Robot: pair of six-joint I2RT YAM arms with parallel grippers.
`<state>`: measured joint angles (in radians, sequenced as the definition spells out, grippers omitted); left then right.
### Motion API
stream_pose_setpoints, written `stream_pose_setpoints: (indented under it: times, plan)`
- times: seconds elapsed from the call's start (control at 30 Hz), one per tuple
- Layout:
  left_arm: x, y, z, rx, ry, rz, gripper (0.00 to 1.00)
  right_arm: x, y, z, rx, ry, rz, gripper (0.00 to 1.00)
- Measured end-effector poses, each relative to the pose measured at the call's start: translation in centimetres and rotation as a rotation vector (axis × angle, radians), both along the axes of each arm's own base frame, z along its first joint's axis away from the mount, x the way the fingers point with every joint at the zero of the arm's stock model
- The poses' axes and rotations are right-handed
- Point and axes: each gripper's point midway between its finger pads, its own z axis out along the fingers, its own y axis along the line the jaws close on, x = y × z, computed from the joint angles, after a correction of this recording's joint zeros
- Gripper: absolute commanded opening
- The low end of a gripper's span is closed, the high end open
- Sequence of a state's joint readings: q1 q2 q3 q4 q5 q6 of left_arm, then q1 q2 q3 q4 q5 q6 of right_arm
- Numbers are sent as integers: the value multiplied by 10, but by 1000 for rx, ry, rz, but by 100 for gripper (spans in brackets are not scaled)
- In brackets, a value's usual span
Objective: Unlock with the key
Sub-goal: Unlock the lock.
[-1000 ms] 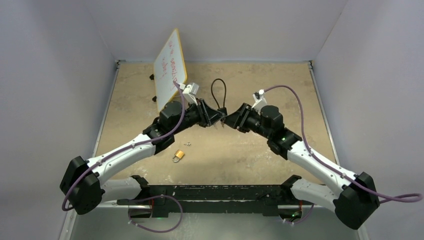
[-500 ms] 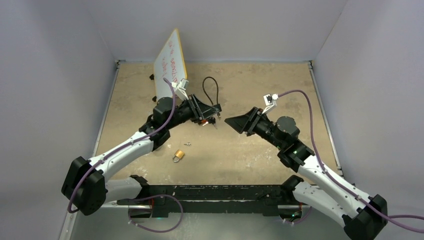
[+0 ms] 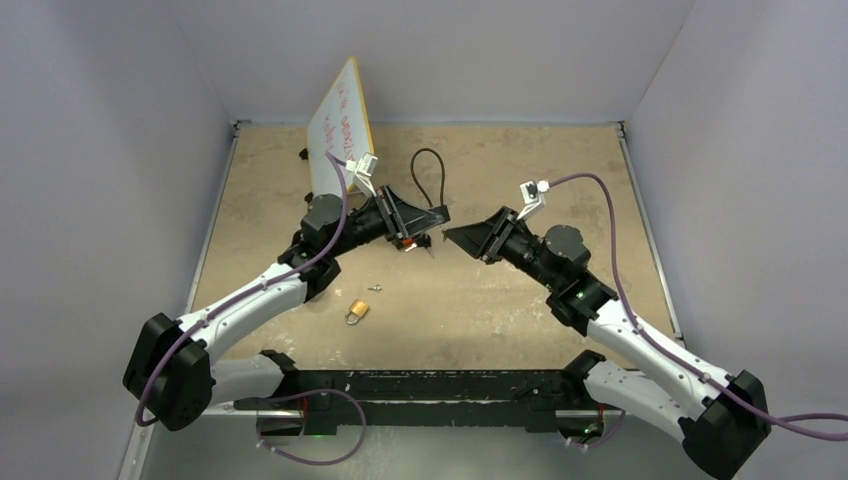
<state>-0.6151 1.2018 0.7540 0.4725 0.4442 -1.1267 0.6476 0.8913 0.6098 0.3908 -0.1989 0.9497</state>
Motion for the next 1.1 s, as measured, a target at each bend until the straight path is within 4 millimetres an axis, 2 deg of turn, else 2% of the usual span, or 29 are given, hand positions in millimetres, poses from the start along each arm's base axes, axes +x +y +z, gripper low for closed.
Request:
stream_pose_setpoints:
  times: [0.07, 0.33, 0.47, 0.67, 0.97, 1.0, 1.1]
  plan:
    - [-1, -1, 3, -11, -4, -7, 0, 1, 2, 3, 8, -11, 7, 35]
    - [-4, -2, 9, -31, -19, -25, 0, 4, 10, 8, 8, -26, 33, 8]
    - [-1, 0, 9, -32, -19, -15, 0, 8, 13, 10, 0, -38, 37, 0]
    - [5, 2, 11, -43, -15, 7, 0, 13, 15, 11, -31, -92, 40, 0]
    - [13, 5, 11, -60, 18, 51, 0, 23, 18, 12, -160, -283, 55, 0]
    - [14, 6, 10, -61, 22, 59, 0, 24, 18, 12, -169, -291, 55, 6]
    - [18, 9, 6, -47, 48, 93, 0, 27, 19, 10, -204, -296, 56, 34]
